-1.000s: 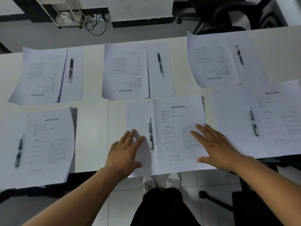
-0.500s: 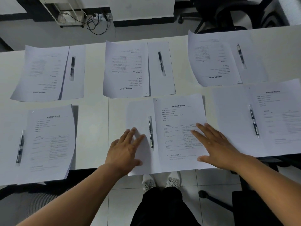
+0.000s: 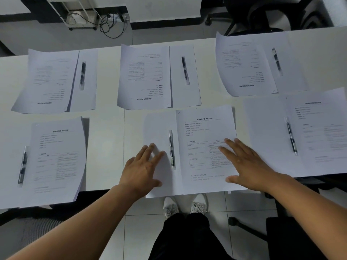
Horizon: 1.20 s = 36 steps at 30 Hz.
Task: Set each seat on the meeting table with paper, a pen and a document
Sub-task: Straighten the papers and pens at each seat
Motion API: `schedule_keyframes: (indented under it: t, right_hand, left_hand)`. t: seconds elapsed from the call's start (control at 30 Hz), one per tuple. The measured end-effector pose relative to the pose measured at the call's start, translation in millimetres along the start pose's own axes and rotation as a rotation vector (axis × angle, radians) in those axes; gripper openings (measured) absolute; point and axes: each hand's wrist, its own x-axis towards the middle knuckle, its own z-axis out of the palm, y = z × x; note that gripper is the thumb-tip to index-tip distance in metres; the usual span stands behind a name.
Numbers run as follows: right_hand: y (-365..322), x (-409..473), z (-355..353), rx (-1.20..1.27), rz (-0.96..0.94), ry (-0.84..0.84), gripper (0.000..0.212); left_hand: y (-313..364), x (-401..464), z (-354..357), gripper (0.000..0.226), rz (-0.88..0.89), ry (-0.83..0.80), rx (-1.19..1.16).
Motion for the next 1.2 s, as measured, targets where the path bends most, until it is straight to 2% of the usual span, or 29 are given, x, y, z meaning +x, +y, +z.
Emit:
schedule_keyframes:
  t: [0.43, 0.7, 1.2]
  right_hand:
    - [-0.2, -3.2, 4.6, 0.020, 0.009, 0.049, 0.113]
    - [-13.5, -16.2, -9.1, 0.003, -0.006, 0.095, 0.100]
    - [-149.9, -22.1, -87.2, 0.023, -0.278, 0.268, 0.093]
  left_hand:
    - [1.7, -1.3, -3.1, 0.115, -0.024, 0.012, 0.002]
    - [1.3, -17.9, -22.3, 0.116, -0.077, 0.059, -0.004]
    - [-0.8, -109.2, -64.8, 0.108, -0.215, 0.225, -0.023]
